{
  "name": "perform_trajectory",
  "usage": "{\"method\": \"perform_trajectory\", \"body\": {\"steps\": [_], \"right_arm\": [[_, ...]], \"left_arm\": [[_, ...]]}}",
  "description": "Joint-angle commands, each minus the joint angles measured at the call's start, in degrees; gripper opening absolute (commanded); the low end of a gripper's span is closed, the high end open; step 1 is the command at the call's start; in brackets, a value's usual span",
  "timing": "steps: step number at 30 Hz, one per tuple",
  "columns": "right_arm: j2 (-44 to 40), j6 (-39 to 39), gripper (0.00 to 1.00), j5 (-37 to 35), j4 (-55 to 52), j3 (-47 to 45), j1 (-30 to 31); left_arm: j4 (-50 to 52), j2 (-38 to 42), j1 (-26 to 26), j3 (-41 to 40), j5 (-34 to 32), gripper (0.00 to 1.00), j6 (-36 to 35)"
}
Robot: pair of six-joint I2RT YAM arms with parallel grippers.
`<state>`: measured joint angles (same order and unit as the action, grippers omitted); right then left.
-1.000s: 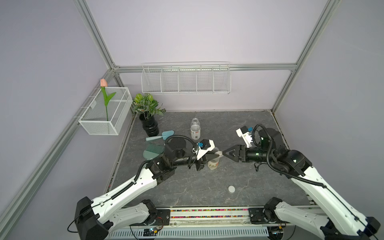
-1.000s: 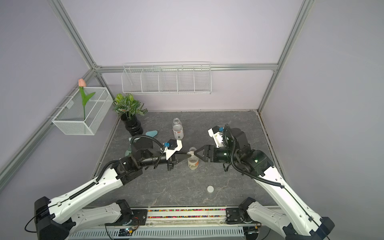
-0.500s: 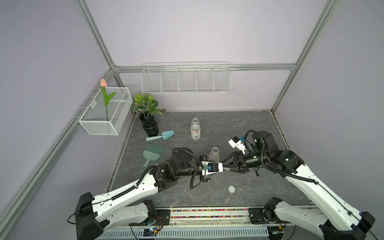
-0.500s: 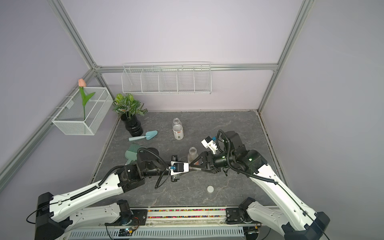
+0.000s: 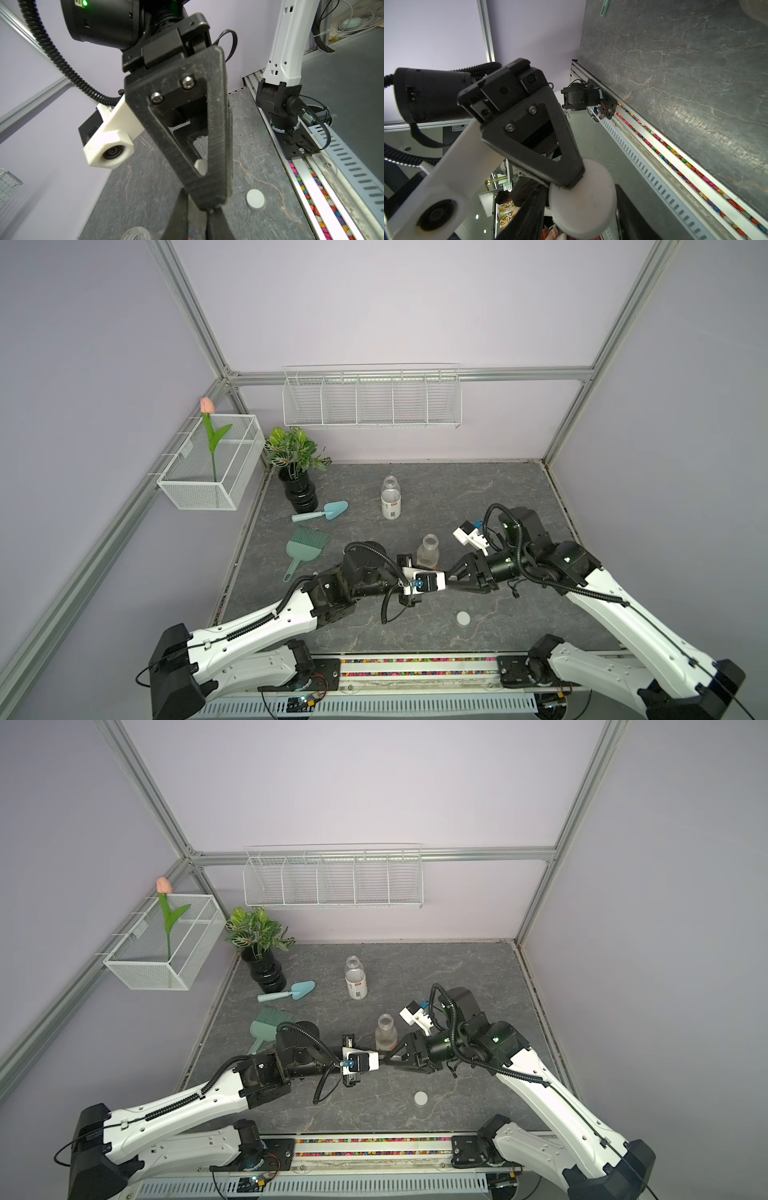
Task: Screw on the bottle caps
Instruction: Adjust the bottle cap.
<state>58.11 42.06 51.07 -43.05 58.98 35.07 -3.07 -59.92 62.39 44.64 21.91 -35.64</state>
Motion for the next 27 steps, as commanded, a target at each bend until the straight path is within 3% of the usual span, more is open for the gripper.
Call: {"method": "perform_trajectory", "body": {"steps": [1,10,12,17,27], "right_arm": [[0.32,-3.29,0.53,-0.03,-0.89,-0.12,-0.14],[0.08,-3.33,0.54,-1.15,2.11,0.08,-0.16],[-0.27,-1.91,0.48,-0.19,4.09,-0.37,-0.17],[-0.61,-0.57,0.46,1.55,5.8,-0.8,-0.11],[-0.45,-3.62,0.35,-0.77,1.87,-0.16,-0.24]], "left_arm": [[-0.36,0.43,0.19,-0.66,1.17,0.1,-1.33],[-2.94,-0.9,0.19,-1.53,4.67,0.08,2.75],[-3.56,-1.1,0.19,-1.68,4.61,0.08,3.24],[-4.49,-1.09,0.19,-1.93,2.7,0.08,3.97],[-4.27,-1.24,0.19,-2.02,1.48,0.27,3.91]]}}
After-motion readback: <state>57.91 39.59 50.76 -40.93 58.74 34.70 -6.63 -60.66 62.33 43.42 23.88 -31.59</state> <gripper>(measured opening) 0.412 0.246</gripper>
